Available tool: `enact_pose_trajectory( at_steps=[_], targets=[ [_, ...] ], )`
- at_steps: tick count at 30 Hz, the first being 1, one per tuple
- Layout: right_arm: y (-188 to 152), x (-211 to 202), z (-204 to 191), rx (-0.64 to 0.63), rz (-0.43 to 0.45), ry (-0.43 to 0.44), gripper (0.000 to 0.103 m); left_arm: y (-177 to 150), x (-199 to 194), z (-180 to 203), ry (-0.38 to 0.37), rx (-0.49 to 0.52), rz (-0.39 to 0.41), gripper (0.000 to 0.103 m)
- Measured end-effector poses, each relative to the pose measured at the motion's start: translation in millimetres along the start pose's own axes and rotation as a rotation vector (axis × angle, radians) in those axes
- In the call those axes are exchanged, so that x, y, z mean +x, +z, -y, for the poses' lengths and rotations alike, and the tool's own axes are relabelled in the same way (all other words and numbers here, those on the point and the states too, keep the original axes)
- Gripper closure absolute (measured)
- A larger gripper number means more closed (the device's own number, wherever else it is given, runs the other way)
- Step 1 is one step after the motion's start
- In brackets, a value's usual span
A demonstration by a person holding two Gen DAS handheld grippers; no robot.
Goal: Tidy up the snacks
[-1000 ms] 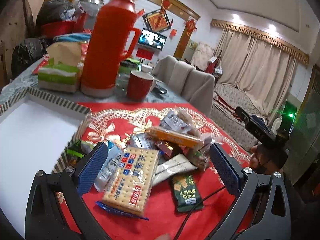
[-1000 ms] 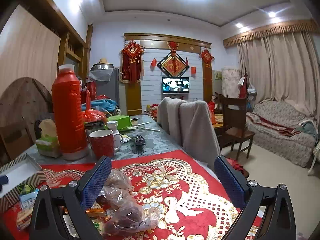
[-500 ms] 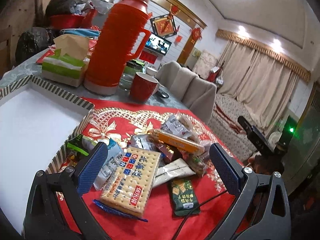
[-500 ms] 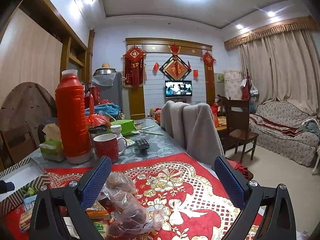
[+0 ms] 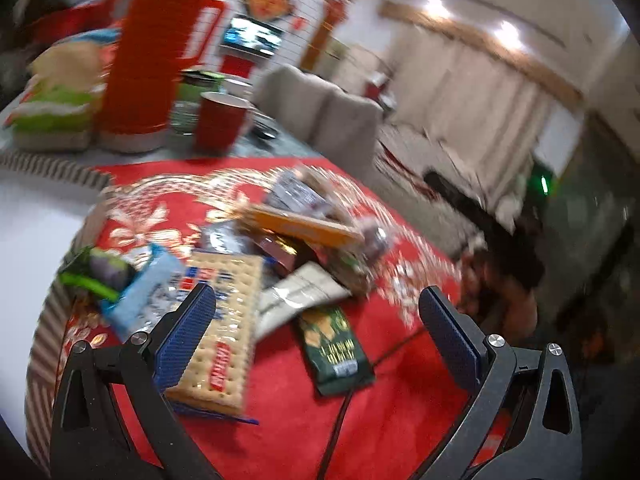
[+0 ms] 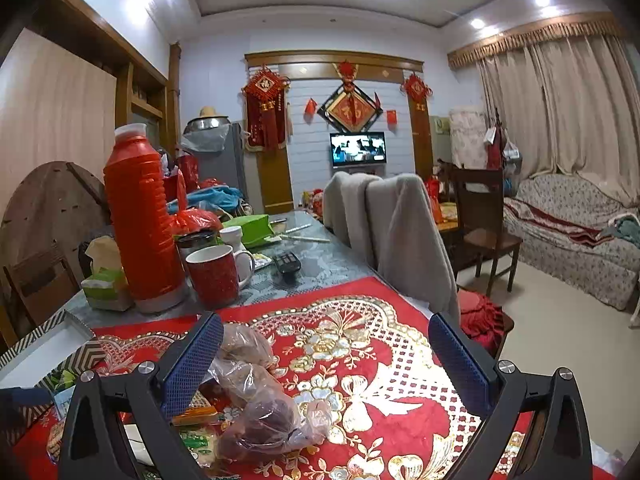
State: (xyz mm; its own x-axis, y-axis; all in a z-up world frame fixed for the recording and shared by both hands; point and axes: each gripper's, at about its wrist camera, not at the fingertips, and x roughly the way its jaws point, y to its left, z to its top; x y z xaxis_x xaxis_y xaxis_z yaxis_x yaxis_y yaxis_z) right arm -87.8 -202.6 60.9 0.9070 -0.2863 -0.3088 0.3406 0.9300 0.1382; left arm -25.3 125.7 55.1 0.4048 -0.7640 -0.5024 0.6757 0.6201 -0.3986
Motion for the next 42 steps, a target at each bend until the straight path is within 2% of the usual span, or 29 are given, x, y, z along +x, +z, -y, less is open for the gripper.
enact_pose_trajectory(
  at_steps=[2, 6, 11, 13, 15, 19, 20, 21, 22, 24, 27, 29, 32, 36, 39, 41, 42],
  targets=[
    [1, 0, 3, 0.019, -0.011, 0.015, 0.001, -1, 3, 3, -0.009, 0.016, -0.015, 0.001],
    [1, 0, 0, 0.014, -0.018, 0.027, 0.001, 0, 15, -7, -0.016, -0.03, -0.06, 0.001],
    [0, -1, -3, 0.001, -0.023, 0.039, 0.001, 1, 20, -36, 0.092, -0.153, -0.075, 0.001],
    [0, 0, -4, 0.003, -0.024, 0.039, 0.001, 0, 23, -44, 0.125, -0.178, -0.105, 0.001],
    [0, 0, -4, -0.001, -0.027, 0.036, 0.001, -2, 28, -46, 0.106, -0.18, -0.14, 0.001],
    [5, -3, 2, 0.007, -0.009, 0.031, 0.001, -4, 39, -38, 0.147, -0.129, -0.196, 0.001],
    [9, -6, 9, 0.024, 0.005, 0.031, 0.001, -5, 38, -37, 0.146, -0.13, -0.193, 0.006],
    [12, -7, 17, 0.044, 0.014, 0.037, 0.001, -6, 36, -39, 0.149, -0.141, -0.189, 0.018],
    [15, -8, 29, 0.089, 0.013, 0.067, 0.001, -7, 36, -41, 0.156, -0.151, -0.191, 0.025],
    [15, -1, 43, 0.142, -0.038, 0.132, 0.001, -8, 33, -44, 0.184, -0.161, -0.186, 0.046],
    [7, 23, 46, 0.195, -0.2, 0.284, 0.001, -10, 30, -45, 0.196, -0.166, -0.184, 0.048],
    [1, 33, 32, 0.139, -0.28, 0.319, 0.003, -10, 31, -44, 0.21, -0.158, -0.187, 0.047],
    [-12, 42, 4, -0.009, -0.358, 0.262, 0.004, -9, 33, -45, 0.21, -0.162, -0.185, 0.047],
    [-26, 52, -9, -0.06, -0.435, 0.259, 0.008, -9, 34, -46, 0.202, -0.17, -0.181, 0.044],
    [-34, 58, -15, -0.092, -0.477, 0.265, 0.019, -8, 34, -44, 0.198, -0.163, -0.184, 0.041],
    [-39, 67, -21, -0.112, -0.504, 0.242, 0.03, -8, 35, -43, 0.196, -0.161, -0.185, 0.04],
    [-40, 70, -21, -0.113, -0.516, 0.239, 0.039, -8, 35, -43, 0.195, -0.161, -0.185, 0.039]
  ],
)
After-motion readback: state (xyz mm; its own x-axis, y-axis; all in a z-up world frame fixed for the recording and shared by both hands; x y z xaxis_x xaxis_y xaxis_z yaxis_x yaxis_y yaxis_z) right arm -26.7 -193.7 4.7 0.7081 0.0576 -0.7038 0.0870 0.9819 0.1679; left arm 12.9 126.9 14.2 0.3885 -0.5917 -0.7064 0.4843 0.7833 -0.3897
